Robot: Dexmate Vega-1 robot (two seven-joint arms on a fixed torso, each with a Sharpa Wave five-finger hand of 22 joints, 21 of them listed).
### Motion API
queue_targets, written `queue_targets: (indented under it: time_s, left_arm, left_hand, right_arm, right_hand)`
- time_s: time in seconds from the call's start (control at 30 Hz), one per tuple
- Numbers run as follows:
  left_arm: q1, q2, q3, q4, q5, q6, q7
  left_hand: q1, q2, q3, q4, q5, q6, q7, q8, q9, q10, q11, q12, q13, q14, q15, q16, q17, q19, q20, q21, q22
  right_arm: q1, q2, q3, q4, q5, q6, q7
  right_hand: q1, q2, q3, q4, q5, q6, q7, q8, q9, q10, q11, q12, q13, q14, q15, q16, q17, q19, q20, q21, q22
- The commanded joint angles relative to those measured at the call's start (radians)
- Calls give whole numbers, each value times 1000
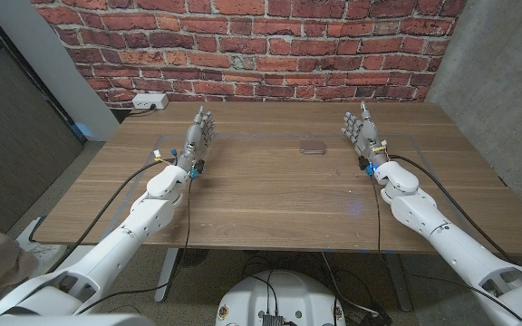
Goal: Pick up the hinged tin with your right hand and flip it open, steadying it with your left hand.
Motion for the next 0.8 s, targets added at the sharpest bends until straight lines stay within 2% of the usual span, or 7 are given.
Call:
queue_targets:
  time_s: [0.03,0.17,0.47,0.53,0.6,0.67,0.8]
  left_arm:
    - [-2,-2,5,1,-7,3,-15]
    - [-9,-2,10,12,0,-9,-29]
    - [3,-11,16,0,10,-23,-17]
    - [2,-7,21,-4,17,-19,-19]
    - [9,-3,23,-23,17,-4,-10]
    - [30,8,23,-76,21,22,24]
    - [68,-2,13,-150,10,26,72]
  left_hand:
    - [9,5,9,-1,5,5,-8,6,1,-5,-4,5,4,-7,-26,9,5,-6,4,5,4]
    - [11,5,9,-2,5,9,-8,7,1,-5,-5,5,4,-6,-25,9,5,-6,6,5,4]
    - [14,4,8,-4,5,14,-7,8,1,-6,-3,5,4,-9,-19,8,4,-9,16,3,4]
    - [14,3,7,-4,5,16,-7,8,1,-6,-4,6,4,-10,-19,8,4,-9,16,3,4]
    - [15,2,7,-5,4,17,-5,8,1,-5,-5,6,4,-11,-20,8,4,-10,17,2,4]
    - [16,1,6,-6,4,22,-3,10,1,-4,-6,6,4,-11,-19,8,4,-10,18,2,4]
    - [19,-3,3,-9,4,43,9,16,1,15,-1,14,4,-3,-17,11,4,-1,16,5,4]
  right_arm:
    - [13,-2,-9,2,-4,-20,11]
    - [13,-9,-11,-7,-16,-18,8]
    - [13,-41,-12,-14,-48,3,20]
    - [10,-46,-12,-27,-85,8,-30]
    - [19,-63,-16,-31,-101,1,-21]
    - [31,-79,-22,-23,-114,2,2]
    - [32,-99,-23,-26,-130,9,12]
  right_hand:
    - [9,0,7,-3,5,-3,7,6,5,1,6,5,3,-6,0,4,1,-11,-2,2,3]
    - [24,8,12,-11,5,-1,-5,9,5,16,-14,12,3,-32,-19,-2,-1,-22,-4,-14,3]
    - [66,15,23,-37,3,-10,-16,11,5,51,-34,26,6,-53,-31,-2,-2,-34,3,-36,3]
    - [141,32,50,-81,-4,30,-27,31,6,105,-53,46,8,-26,-51,10,-3,-4,-1,-47,3]
    - [164,36,58,-95,-8,47,-36,36,6,118,-61,50,8,-18,-56,11,-4,4,-1,-53,3]
    - [172,38,60,-100,-9,53,-36,38,6,119,-62,50,8,-14,-59,12,-4,8,-3,-55,3]
    - [185,41,65,-107,-11,54,-39,37,6,125,-65,52,8,-10,-60,12,-4,13,-4,-57,3]
